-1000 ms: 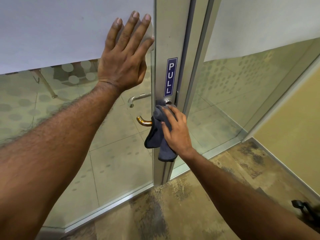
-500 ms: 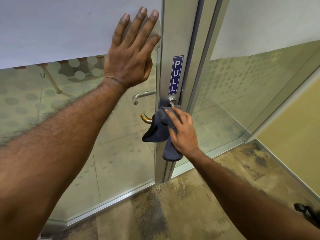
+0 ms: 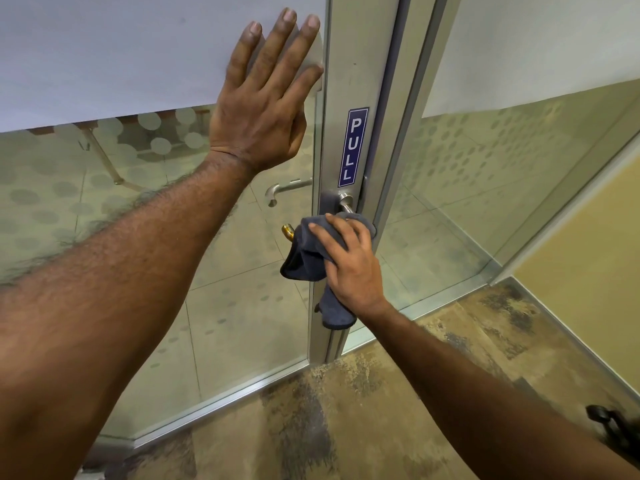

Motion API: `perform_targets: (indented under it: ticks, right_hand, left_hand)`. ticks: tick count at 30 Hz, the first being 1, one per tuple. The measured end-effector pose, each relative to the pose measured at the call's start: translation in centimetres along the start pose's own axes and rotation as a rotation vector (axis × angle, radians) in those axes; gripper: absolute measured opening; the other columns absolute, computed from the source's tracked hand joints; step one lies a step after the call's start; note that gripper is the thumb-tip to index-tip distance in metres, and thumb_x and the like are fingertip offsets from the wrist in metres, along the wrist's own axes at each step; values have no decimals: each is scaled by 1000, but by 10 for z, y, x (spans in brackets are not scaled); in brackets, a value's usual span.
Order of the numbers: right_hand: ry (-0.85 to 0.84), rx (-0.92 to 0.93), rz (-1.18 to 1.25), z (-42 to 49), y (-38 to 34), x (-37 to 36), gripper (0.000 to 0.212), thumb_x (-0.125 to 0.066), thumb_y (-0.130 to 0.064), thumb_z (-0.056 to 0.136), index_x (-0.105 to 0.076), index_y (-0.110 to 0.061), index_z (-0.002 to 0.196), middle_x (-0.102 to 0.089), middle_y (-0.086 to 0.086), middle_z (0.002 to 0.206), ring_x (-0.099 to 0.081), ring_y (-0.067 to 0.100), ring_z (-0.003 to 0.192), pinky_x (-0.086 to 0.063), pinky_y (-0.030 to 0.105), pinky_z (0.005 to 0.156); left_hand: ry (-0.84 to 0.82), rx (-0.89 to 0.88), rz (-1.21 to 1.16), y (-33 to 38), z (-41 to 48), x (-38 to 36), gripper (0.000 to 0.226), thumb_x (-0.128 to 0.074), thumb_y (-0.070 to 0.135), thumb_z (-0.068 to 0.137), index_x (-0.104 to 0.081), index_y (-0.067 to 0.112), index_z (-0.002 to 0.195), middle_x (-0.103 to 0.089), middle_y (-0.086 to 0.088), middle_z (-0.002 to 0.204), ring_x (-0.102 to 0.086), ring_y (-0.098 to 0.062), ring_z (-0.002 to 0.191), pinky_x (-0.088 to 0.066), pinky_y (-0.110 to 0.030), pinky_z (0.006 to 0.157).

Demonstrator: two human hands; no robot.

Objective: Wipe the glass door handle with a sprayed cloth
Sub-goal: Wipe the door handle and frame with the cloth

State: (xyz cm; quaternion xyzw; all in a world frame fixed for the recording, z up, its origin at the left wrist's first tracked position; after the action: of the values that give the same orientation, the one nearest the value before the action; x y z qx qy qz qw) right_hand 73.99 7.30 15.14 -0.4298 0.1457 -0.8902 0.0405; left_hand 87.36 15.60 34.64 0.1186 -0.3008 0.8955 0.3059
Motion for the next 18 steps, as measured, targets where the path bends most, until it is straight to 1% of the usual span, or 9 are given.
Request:
perform_targets:
  ticks: [1, 3, 5, 7, 8, 10, 13, 16, 18]
  right_hand:
    - [27, -51, 31, 3, 5, 3, 55, -63, -15, 89, -51, -24, 142, -49, 10, 146, -40, 37, 132, -59, 37, 80]
    - [74, -161, 78, 11, 9, 7, 50, -58, -18, 93, -51, -25, 141, -49, 5, 145, -39, 32, 132, -57, 37, 87]
    - [76, -226, 73, 22, 3, 4, 48, -58, -23, 95, -49, -27, 142, -49, 2, 144, -37, 31, 135, -53, 41, 97]
    - [51, -231, 66, 26, -6, -3, 48, -55, -28, 97, -44, -26, 143, -47, 3, 146, -33, 33, 139, -46, 49, 106]
    - [31, -217, 72, 23, -9, -7, 49, -51, -30, 98, -41, -26, 145, -44, 3, 149, -29, 34, 142, -42, 51, 110]
    - [-20, -145, 72, 10, -9, -13, 54, -43, -32, 98, -33, -28, 150, -34, 4, 157, -19, 35, 148, -35, 53, 115]
    - [-50, -14, 74, -1, 8, -12, 62, -53, -23, 96, -29, -28, 153, -26, 6, 162, -12, 34, 152, -32, 51, 117]
    - [-48, -80, 176, 8, 22, -9, 62, -56, -21, 96, -32, -31, 152, -20, 4, 164, -9, 31, 153, -21, 39, 118]
    - [-31, -137, 226, 16, 16, -10, 55, -53, -28, 98, -36, -33, 150, -21, 2, 163, -9, 31, 152, -18, 38, 118]
  left_hand:
    - [5, -2, -3, 2, 0, 1, 43, -39, 25, 100, -51, 13, 140, -32, -15, 162, -30, -38, 148, -17, -53, 118]
    - [23, -6, 1, 3, 1, 3, 42, -40, 24, 100, -53, 13, 137, -34, -15, 161, -32, -37, 147, -20, -53, 118]
    - [26, -8, 6, 1, 1, 4, 41, -41, 24, 99, -54, 13, 136, -34, -14, 161, -32, -37, 147, -20, -54, 118]
    - [19, -5, 7, -1, 1, 3, 41, -41, 24, 98, -53, 13, 136, -33, -14, 161, -31, -37, 148, -19, -54, 118]
    - [16, -3, 5, -2, 1, 3, 41, -40, 24, 99, -53, 13, 136, -32, -14, 162, -31, -37, 148, -19, -54, 118]
    - [18, -5, 4, -2, 0, 2, 42, -39, 25, 100, -53, 13, 137, -32, -14, 162, -31, -37, 148, -21, -54, 118]
    - [23, -9, 9, -2, 0, 2, 42, -39, 24, 100, -53, 13, 137, -33, -15, 161, -31, -38, 148, -20, -55, 118]
    - [32, -11, 11, -1, 0, 4, 41, -40, 24, 99, -54, 13, 136, -33, -15, 161, -32, -38, 147, -18, -54, 118]
    - [29, -15, 7, -1, 0, 3, 41, -40, 24, 99, -54, 13, 136, -33, -15, 161, -32, -38, 147, -17, -53, 118]
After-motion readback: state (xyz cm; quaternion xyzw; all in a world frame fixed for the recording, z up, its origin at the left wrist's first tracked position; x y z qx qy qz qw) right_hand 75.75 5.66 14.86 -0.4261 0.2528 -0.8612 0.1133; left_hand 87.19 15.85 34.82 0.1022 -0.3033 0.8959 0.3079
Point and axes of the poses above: each hand's wrist, its own z-axis towards the middle knuckle, its own x-axis out of the back of the hand, y = z × x, the point moved 5 cm from there along z, towards the middle knuckle
